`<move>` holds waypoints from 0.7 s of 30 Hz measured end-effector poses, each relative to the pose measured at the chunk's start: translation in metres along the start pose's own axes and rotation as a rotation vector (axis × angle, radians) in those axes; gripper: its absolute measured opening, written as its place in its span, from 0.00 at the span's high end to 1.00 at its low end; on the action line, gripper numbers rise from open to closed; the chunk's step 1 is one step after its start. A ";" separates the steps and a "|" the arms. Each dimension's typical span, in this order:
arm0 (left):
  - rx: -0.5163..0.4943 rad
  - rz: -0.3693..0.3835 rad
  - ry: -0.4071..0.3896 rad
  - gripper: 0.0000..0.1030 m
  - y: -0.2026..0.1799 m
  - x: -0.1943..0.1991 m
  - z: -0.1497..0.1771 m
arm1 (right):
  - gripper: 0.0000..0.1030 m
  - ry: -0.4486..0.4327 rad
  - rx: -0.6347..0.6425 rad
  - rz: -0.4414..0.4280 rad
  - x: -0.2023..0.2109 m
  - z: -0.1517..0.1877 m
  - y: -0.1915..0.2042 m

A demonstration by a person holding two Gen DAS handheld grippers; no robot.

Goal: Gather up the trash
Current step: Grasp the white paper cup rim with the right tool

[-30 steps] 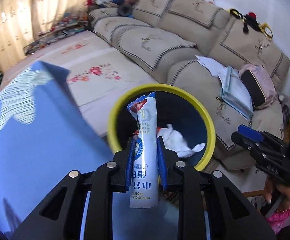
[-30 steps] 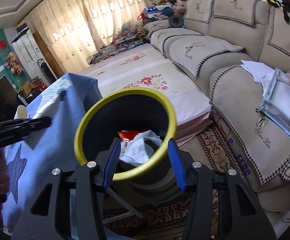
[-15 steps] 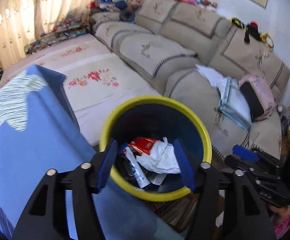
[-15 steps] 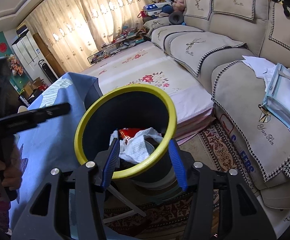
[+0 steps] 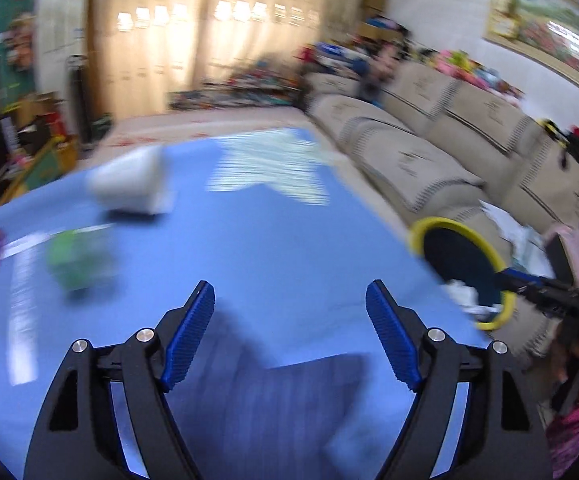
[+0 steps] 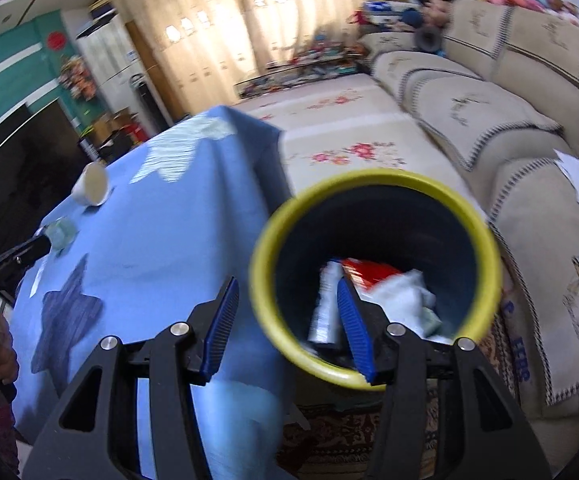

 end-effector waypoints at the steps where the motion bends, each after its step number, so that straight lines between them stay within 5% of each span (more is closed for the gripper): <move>1: 0.014 -0.028 -0.006 0.24 0.018 0.005 0.004 | 0.52 0.001 0.014 -0.011 -0.003 -0.005 0.011; 7: 0.108 -0.178 -0.029 0.24 0.130 0.030 0.024 | 0.52 -0.011 0.119 -0.071 -0.021 -0.040 0.089; 11: 0.146 -0.216 -0.045 0.24 0.172 0.034 0.032 | 0.52 -0.032 0.177 -0.150 -0.032 -0.068 0.150; 21: 0.178 -0.204 -0.075 0.22 0.187 0.026 0.041 | 0.52 0.030 0.230 -0.302 -0.128 -0.117 0.285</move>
Point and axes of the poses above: each gripper's, at about its wrist camera, not at the fingertips, and x roughly against the way its jaws point, y to its left, z to its underside, the point moved 5 cm from there along -x, roughly the way its jaws point, and after that the axes turned 1 degree about z, right-handed, at the moved point
